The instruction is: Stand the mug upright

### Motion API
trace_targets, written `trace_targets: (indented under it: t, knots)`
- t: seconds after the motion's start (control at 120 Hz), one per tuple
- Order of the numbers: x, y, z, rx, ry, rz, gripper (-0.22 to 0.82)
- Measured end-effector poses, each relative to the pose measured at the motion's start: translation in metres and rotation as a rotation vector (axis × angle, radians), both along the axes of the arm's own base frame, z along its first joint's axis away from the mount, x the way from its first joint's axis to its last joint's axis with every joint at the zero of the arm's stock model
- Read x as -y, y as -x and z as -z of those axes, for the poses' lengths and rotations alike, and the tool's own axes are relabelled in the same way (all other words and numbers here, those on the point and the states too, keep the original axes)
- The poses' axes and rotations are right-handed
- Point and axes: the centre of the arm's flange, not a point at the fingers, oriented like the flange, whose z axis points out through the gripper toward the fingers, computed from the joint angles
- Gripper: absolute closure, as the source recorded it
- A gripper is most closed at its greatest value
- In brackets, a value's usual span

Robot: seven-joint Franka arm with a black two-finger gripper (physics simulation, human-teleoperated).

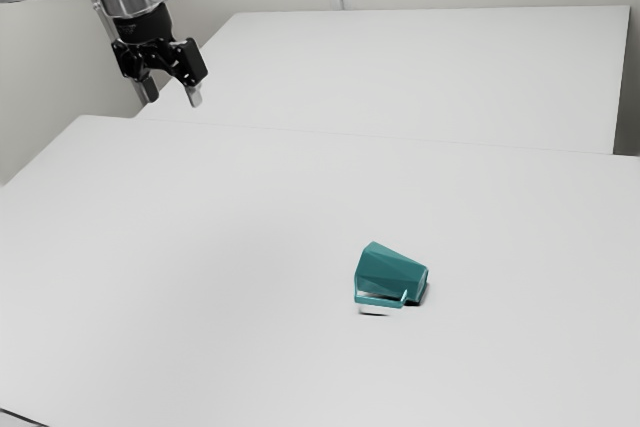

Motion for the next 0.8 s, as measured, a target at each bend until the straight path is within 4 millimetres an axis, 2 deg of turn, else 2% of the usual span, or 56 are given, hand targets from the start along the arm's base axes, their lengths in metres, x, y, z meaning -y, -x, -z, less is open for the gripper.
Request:
trace_targets:
  t: [0.217,0.333,0.592,0.8]
  knots:
    - [-0.013,0.0,0.0,0.007,0.003,-0.024,0.02]
    - [-0.02,0.003,0.011,0.008,0.02,-0.037,0.02]
    - [-0.025,-0.004,0.063,0.047,0.176,-0.048,0.02]
    - [-0.017,-0.009,0.109,0.086,0.355,-0.038,0.02]
